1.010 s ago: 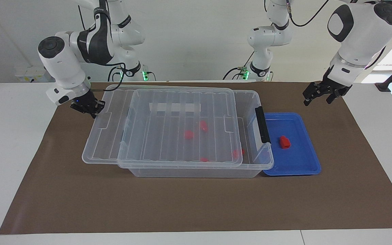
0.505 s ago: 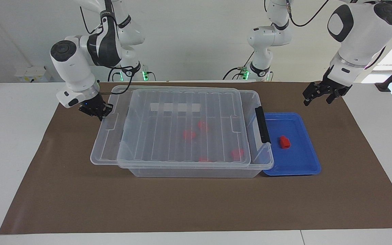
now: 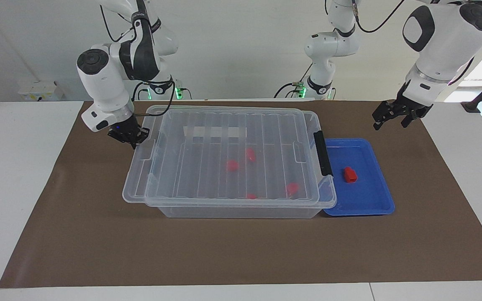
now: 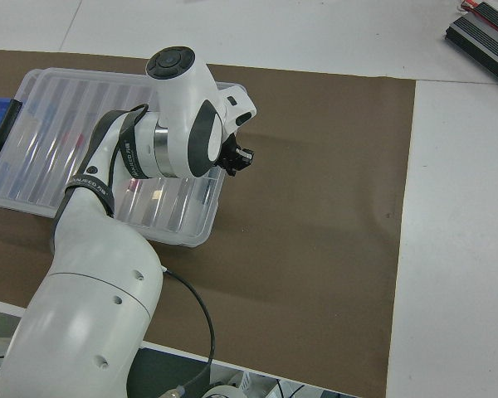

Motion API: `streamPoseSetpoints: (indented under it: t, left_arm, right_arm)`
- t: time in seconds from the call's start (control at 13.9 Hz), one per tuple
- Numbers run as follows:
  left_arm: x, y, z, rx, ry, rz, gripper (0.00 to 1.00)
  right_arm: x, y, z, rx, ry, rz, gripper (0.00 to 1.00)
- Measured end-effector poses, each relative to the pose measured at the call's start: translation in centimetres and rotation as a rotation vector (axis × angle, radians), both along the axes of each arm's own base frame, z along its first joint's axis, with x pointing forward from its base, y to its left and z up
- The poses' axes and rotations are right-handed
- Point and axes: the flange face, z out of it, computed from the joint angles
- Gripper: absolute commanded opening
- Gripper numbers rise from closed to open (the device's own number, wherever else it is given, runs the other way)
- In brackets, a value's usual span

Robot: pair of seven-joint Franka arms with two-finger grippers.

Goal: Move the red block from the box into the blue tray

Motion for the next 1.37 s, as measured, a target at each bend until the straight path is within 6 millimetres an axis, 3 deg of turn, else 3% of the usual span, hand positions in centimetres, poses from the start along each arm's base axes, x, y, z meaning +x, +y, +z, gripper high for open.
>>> streamPoseSetpoints:
  t: [0.87, 1.37]
  left_arm:
    - [0.0, 0.0, 0.0, 0.0, 0.0, 0.0, 1.0]
    - [0.0, 0.0, 0.0, 0.0, 0.0, 0.0, 1.0]
  right_arm:
    - [-0.1, 1.1, 0.2, 0.0, -0.008, -0.024, 0.0]
    - [-0.3, 3.2, 0.3, 0.007, -0.011, -0.034, 0.0]
